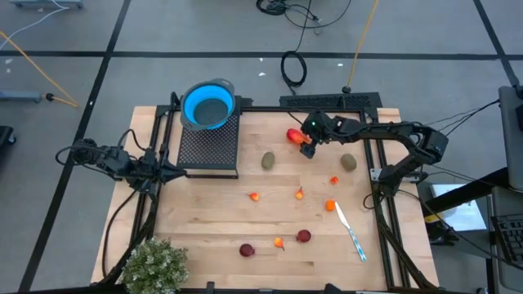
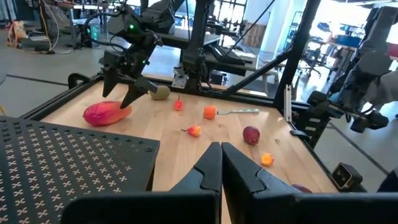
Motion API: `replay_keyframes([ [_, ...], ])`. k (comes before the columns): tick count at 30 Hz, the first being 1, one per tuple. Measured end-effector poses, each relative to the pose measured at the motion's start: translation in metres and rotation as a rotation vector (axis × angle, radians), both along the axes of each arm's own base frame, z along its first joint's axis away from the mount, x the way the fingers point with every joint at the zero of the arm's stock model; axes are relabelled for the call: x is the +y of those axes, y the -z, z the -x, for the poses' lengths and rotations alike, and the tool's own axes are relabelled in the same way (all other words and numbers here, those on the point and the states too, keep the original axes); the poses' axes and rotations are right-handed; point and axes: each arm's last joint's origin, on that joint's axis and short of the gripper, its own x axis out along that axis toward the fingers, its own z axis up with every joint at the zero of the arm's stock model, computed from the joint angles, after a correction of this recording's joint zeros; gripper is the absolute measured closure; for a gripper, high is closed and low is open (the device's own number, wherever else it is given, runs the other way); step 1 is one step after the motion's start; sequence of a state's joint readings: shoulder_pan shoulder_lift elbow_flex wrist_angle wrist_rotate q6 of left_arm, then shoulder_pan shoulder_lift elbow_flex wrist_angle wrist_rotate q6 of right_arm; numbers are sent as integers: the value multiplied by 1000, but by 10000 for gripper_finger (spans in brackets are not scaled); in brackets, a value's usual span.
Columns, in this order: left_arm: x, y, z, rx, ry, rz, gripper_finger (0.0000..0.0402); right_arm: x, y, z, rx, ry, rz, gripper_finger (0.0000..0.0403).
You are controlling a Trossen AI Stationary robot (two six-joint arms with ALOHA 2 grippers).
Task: Pick & Place Fruit
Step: Put the mango into the blue strainer bowl on the shelf
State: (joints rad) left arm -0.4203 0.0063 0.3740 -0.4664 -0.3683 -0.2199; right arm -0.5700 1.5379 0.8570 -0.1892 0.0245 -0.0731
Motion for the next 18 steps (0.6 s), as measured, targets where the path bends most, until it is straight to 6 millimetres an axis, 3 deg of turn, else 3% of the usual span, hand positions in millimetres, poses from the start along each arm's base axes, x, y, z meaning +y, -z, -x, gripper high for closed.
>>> replay_keyframes([
  [10,0,0,0,-1,-11,10,386,0,10,3,-57,-3,4,57],
  [18,1,-1,0,-4,-31,55,399,-4,32,-1,-28,-20,-62,57],
])
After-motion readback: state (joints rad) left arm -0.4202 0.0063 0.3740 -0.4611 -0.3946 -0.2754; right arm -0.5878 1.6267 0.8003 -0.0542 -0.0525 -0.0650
